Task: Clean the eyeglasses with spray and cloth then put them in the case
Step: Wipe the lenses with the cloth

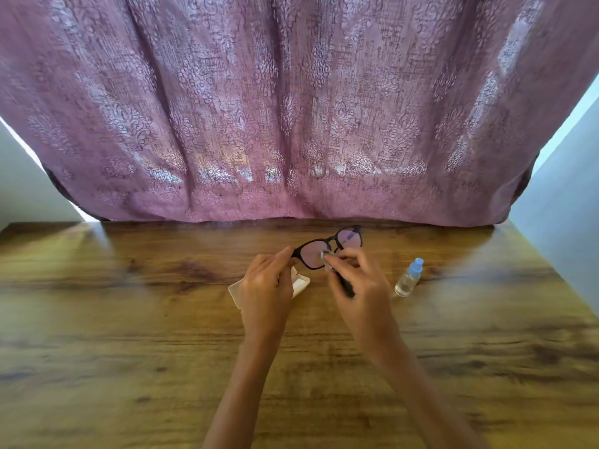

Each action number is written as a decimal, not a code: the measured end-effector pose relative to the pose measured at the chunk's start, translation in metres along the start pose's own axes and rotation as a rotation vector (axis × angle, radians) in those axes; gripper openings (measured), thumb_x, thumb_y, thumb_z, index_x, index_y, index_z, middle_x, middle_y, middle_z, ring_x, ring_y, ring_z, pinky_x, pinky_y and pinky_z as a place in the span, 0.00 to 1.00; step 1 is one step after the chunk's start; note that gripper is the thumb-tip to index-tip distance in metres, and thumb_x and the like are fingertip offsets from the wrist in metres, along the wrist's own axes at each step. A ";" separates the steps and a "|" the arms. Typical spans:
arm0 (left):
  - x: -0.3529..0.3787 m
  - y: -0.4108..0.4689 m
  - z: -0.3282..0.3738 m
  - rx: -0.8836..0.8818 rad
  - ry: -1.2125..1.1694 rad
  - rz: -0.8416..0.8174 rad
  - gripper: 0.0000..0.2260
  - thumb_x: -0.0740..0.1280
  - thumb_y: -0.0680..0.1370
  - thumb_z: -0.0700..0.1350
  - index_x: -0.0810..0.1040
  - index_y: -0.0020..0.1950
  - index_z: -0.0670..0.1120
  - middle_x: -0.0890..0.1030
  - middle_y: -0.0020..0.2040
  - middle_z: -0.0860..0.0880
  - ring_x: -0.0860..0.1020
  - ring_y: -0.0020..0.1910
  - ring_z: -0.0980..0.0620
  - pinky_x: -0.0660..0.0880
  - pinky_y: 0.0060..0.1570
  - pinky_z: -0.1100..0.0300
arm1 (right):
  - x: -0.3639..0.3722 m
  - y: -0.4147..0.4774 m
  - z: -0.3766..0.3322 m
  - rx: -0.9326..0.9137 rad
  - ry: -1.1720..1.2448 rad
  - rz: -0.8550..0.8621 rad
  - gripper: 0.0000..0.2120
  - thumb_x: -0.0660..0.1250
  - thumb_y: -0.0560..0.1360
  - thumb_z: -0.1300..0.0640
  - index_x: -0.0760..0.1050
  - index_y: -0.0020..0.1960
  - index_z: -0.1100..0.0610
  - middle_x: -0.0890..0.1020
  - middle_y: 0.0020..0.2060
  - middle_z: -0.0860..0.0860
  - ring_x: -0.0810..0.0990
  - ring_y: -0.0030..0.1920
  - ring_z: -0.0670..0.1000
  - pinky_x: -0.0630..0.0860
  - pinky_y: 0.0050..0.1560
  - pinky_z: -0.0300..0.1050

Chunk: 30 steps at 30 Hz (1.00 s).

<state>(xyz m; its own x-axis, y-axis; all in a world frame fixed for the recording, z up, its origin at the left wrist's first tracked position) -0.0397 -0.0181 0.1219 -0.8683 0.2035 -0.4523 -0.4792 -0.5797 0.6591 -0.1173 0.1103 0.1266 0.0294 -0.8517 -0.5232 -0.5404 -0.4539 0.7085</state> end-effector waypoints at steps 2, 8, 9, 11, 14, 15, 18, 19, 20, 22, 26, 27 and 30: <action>0.000 0.000 0.001 0.004 0.011 0.005 0.10 0.64 0.71 0.35 0.84 0.47 0.38 0.84 0.39 0.47 0.80 0.37 0.51 0.68 0.40 0.70 | 0.005 -0.002 -0.008 -0.045 -0.019 -0.043 0.12 0.68 0.73 0.66 0.80 0.56 0.64 0.78 0.47 0.55 0.78 0.45 0.50 0.76 0.47 0.37; 0.002 -0.001 0.002 0.037 0.015 -0.010 0.10 0.69 0.69 0.31 0.84 0.48 0.38 0.84 0.39 0.46 0.80 0.37 0.51 0.69 0.40 0.69 | 0.011 0.010 -0.014 -0.069 -0.062 -0.117 0.14 0.62 0.75 0.64 0.78 0.60 0.65 0.77 0.51 0.56 0.78 0.49 0.51 0.76 0.51 0.40; 0.002 -0.001 0.002 0.030 0.007 -0.001 0.10 0.68 0.69 0.31 0.84 0.48 0.38 0.84 0.40 0.46 0.80 0.37 0.51 0.69 0.39 0.69 | 0.011 0.013 -0.008 -0.044 -0.075 -0.104 0.14 0.64 0.75 0.65 0.78 0.59 0.65 0.77 0.50 0.57 0.78 0.49 0.53 0.77 0.50 0.42; 0.000 -0.001 0.000 0.020 -0.001 0.020 0.10 0.68 0.69 0.32 0.84 0.48 0.38 0.84 0.40 0.46 0.79 0.38 0.52 0.70 0.39 0.68 | 0.010 0.016 0.001 -0.002 -0.094 -0.093 0.14 0.68 0.72 0.69 0.79 0.58 0.65 0.77 0.49 0.57 0.79 0.48 0.54 0.75 0.50 0.40; -0.001 0.000 -0.003 0.015 -0.002 0.031 0.11 0.68 0.68 0.31 0.84 0.48 0.38 0.84 0.39 0.46 0.77 0.39 0.55 0.70 0.39 0.67 | 0.009 0.012 0.000 -0.009 -0.102 -0.121 0.15 0.71 0.70 0.69 0.80 0.56 0.65 0.78 0.48 0.56 0.79 0.46 0.53 0.73 0.48 0.36; -0.001 0.000 -0.004 0.011 -0.003 0.028 0.11 0.68 0.68 0.31 0.84 0.48 0.38 0.84 0.39 0.46 0.77 0.39 0.55 0.70 0.39 0.67 | 0.010 0.009 -0.004 -0.024 -0.100 -0.133 0.15 0.71 0.70 0.69 0.80 0.56 0.65 0.78 0.48 0.56 0.79 0.46 0.52 0.73 0.48 0.36; 0.000 0.000 -0.003 0.015 -0.003 0.014 0.10 0.65 0.72 0.36 0.84 0.48 0.39 0.84 0.40 0.47 0.80 0.38 0.53 0.70 0.39 0.68 | 0.015 0.006 -0.020 -0.102 -0.066 -0.172 0.14 0.69 0.71 0.68 0.79 0.57 0.65 0.77 0.48 0.56 0.78 0.47 0.51 0.74 0.49 0.36; 0.000 0.000 -0.001 0.019 -0.009 0.009 0.11 0.63 0.72 0.38 0.84 0.49 0.40 0.85 0.40 0.48 0.79 0.38 0.55 0.70 0.38 0.69 | 0.016 0.007 -0.024 -0.119 -0.062 -0.177 0.14 0.68 0.72 0.68 0.78 0.58 0.65 0.77 0.49 0.56 0.77 0.48 0.51 0.73 0.51 0.36; 0.000 0.000 0.000 0.022 -0.016 0.009 0.11 0.63 0.72 0.39 0.84 0.49 0.40 0.85 0.40 0.48 0.78 0.38 0.56 0.70 0.38 0.69 | 0.018 0.009 -0.025 -0.123 -0.063 -0.177 0.14 0.66 0.74 0.67 0.78 0.59 0.65 0.77 0.50 0.56 0.76 0.50 0.50 0.73 0.53 0.36; -0.001 0.000 -0.001 0.017 -0.025 0.018 0.11 0.63 0.73 0.39 0.84 0.49 0.41 0.85 0.40 0.49 0.78 0.38 0.57 0.71 0.37 0.68 | 0.018 0.015 -0.022 -0.103 -0.075 -0.173 0.15 0.62 0.76 0.65 0.77 0.61 0.65 0.77 0.51 0.56 0.76 0.51 0.51 0.72 0.55 0.36; 0.000 0.000 -0.007 -0.021 -0.011 0.030 0.10 0.67 0.71 0.34 0.84 0.48 0.41 0.85 0.40 0.48 0.77 0.39 0.56 0.69 0.40 0.70 | 0.017 0.018 -0.007 -0.018 -0.118 -0.162 0.16 0.66 0.73 0.69 0.77 0.60 0.66 0.76 0.52 0.58 0.78 0.51 0.55 0.76 0.52 0.44; 0.000 0.000 -0.008 -0.028 -0.007 0.027 0.10 0.67 0.70 0.33 0.84 0.48 0.40 0.84 0.40 0.48 0.77 0.39 0.55 0.68 0.41 0.71 | 0.017 0.017 -0.006 -0.016 -0.117 -0.163 0.16 0.67 0.72 0.70 0.77 0.60 0.66 0.76 0.51 0.58 0.78 0.51 0.56 0.77 0.51 0.45; -0.001 -0.001 -0.006 -0.019 0.006 0.027 0.10 0.64 0.72 0.36 0.84 0.48 0.40 0.84 0.39 0.48 0.79 0.38 0.53 0.67 0.41 0.72 | 0.017 0.011 -0.016 -0.075 -0.091 -0.159 0.16 0.67 0.72 0.69 0.78 0.59 0.66 0.77 0.50 0.57 0.78 0.50 0.54 0.76 0.52 0.40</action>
<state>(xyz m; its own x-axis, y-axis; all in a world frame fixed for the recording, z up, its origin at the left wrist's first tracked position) -0.0376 -0.0228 0.1184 -0.8799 0.1832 -0.4384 -0.4534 -0.5998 0.6593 -0.1088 0.0872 0.1332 0.0317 -0.7418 -0.6699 -0.4708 -0.6023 0.6447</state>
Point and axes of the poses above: each hand's wrist, its own y-axis towards the middle knuckle, its own x-axis out of the palm, z = x × y, the point moved 6 cm from there along y, towards the middle knuckle
